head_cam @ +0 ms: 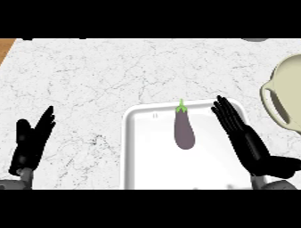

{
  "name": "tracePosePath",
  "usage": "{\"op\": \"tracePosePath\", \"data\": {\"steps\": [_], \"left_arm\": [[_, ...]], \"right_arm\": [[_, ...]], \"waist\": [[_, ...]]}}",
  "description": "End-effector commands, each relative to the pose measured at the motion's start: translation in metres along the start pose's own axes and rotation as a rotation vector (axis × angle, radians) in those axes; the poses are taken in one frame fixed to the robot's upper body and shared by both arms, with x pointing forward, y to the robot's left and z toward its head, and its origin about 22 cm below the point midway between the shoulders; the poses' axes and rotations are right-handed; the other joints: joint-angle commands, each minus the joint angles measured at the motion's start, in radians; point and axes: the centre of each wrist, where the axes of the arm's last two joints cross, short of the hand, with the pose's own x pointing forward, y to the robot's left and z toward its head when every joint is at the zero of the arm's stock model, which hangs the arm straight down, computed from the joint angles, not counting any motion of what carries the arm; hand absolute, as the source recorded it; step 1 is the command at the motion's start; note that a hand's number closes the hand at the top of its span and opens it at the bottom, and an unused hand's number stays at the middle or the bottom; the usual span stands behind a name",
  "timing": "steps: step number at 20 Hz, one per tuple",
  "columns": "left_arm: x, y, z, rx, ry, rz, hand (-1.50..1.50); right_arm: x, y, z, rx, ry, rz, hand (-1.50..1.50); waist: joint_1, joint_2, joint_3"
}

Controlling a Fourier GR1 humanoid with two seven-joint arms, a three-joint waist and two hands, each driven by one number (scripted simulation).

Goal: Pick the eggplant from the tray and place it in the pot

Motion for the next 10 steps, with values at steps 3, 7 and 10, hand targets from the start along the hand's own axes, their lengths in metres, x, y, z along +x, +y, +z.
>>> {"op": "tracePosePath", "data": {"steps": [3,7,10], "left_arm": [[0.031,-0.033,0.000,0.009,-0.251,0.080,0.00],[0.059,-0.043,0.005,-0.042,-0.406,0.152,0.00],[0.057,-0.059,0.012,-0.048,-0.487,0.194,0.00]], "right_arm": [[0.070,-0.055,-0.041,-0.059,-0.082,0.197,1.50],[0.099,-0.129,-0.025,-0.181,0.188,0.798,1.50],[0.094,-0.112,-0.041,-0.442,0.201,0.758,-1.50]], "waist": [[0.016,-0.024,-0.024],[0.010,-0.033,-0.057],[0.023,-0.026,-0.029]]}}
